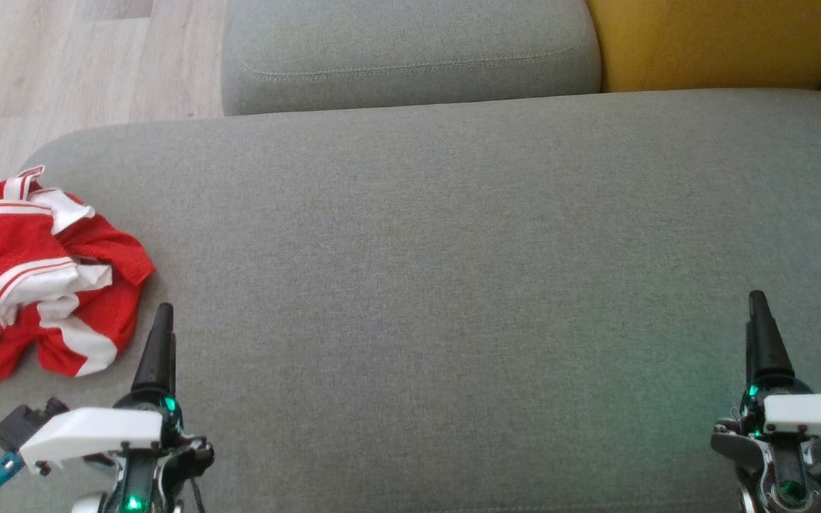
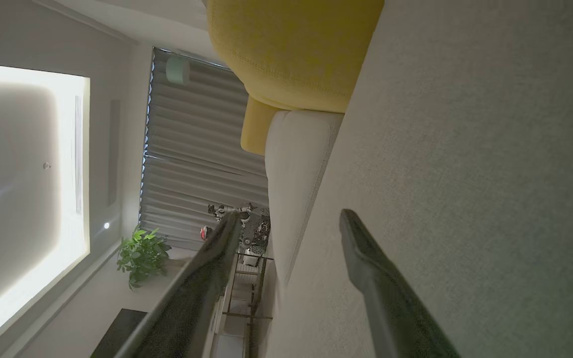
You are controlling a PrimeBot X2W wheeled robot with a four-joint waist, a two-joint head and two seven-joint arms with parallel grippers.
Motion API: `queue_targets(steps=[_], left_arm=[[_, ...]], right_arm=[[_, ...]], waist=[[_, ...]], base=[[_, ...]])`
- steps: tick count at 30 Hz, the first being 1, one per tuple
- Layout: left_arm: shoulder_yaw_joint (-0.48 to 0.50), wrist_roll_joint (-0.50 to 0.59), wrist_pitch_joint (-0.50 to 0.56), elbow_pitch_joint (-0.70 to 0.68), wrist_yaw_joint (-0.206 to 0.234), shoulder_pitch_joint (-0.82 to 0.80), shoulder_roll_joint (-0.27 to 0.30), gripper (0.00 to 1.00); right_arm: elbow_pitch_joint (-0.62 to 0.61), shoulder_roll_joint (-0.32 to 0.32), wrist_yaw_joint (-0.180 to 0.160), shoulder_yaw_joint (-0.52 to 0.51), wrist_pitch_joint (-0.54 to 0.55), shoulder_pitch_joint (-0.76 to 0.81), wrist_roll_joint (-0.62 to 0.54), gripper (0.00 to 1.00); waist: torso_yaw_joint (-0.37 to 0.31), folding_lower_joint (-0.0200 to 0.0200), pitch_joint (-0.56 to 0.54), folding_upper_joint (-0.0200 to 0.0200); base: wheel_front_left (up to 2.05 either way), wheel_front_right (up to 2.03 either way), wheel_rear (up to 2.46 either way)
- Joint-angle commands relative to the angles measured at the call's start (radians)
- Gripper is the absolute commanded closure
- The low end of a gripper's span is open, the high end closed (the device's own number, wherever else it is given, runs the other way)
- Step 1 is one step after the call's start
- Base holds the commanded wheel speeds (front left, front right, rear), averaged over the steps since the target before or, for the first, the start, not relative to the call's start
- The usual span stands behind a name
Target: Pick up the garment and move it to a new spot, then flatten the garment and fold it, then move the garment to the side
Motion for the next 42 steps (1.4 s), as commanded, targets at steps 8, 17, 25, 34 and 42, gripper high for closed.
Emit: queue_targets(steps=[8, 17, 25, 34, 42], left_arm=[[-0.004, 0.139, -0.031, -0.080, -0.006, -0.072, 0.011, 0.00], [-0.022, 0.282, -0.054, -0.108, -0.006, -0.071, 0.015, 0.00], [-0.034, 0.439, -0.078, -0.141, -0.002, -0.064, 0.021, 0.00], [-0.061, 0.599, -0.104, -0.172, 0.010, -0.055, 0.029, 0.00], [-0.089, 0.739, -0.130, -0.176, 0.041, -0.039, 0.045, 0.00]], right_arm=[[-0.077, -0.036, 0.000, 0.025, -0.028, -0.058, -0.175, 0.00], [-0.107, -0.044, 0.000, 0.043, -0.043, -0.051, -0.307, 0.00], [-0.130, -0.053, 0.000, 0.066, -0.055, -0.045, -0.438, 0.00], [-0.143, -0.060, 0.000, 0.094, -0.071, -0.036, -0.557, 0.00], [-0.141, -0.062, 0.000, 0.117, -0.092, -0.031, -0.672, 0.00]], waist=[[-0.002, 0.0000, -0.002, 0.0000], [-0.004, 0.0000, -0.005, 0.0000], [-0.008, 0.0000, -0.005, 0.0000], [-0.012, 0.0000, -0.005, 0.0000], [-0.017, 0.0000, -0.009, 0.0000]], base=[[0.00, 0.00, 0.00], [0.00, 0.00, 0.00], [0.00, 0.00, 0.00], [0.00, 0.00, 0.00], [0.00, 0.00, 0.00]])
